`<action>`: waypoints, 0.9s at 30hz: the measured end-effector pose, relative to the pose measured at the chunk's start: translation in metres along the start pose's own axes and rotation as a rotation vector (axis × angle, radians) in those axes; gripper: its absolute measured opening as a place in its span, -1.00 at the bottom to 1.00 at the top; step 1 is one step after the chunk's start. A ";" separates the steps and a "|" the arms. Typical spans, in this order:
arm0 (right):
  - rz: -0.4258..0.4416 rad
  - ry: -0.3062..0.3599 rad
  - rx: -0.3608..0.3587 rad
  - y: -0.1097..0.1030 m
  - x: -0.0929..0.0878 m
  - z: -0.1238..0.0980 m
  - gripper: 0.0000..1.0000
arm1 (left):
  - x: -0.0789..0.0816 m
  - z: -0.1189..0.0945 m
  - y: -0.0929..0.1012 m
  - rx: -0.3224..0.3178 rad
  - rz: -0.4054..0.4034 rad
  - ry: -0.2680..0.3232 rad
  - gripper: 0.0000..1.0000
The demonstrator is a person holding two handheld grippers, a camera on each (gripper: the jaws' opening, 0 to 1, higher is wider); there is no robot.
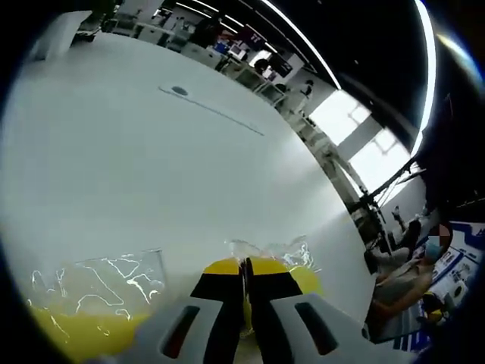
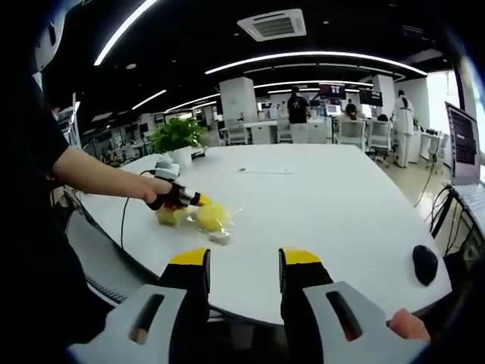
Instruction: Compare the silicone blocks by pressing each to a similar depth, holding the contact briefly, and releasing to observe deformation and rebound differences across the visible hardness samples.
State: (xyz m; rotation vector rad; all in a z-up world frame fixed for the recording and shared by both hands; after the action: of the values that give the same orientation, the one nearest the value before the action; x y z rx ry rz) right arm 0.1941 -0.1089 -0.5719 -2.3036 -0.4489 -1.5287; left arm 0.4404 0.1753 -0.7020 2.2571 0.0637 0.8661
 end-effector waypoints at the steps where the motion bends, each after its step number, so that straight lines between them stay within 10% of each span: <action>1: 0.002 -0.003 -0.001 0.000 -0.001 0.000 -0.37 | 0.000 0.000 0.000 0.000 0.001 -0.001 -1.00; 27: -0.014 -0.022 -0.007 0.000 -0.005 0.000 -0.39 | 0.000 -0.002 0.000 0.032 0.019 -0.023 -0.86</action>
State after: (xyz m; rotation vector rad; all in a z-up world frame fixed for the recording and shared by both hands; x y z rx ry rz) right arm 0.1919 -0.1097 -0.5769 -2.3297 -0.4663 -1.5154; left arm 0.4394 0.1769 -0.7011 2.3001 0.0453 0.8549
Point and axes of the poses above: the point that each gripper's makers call its tool centre point, and the gripper's own axes: z roughly forward along the fingers, y roughly to its right, x roughly out of its top, the point moved 4 cm from there along -z, roughly backward along the fingers, and after that the axes turned 1 degree about -z, right-handed, at the moved point
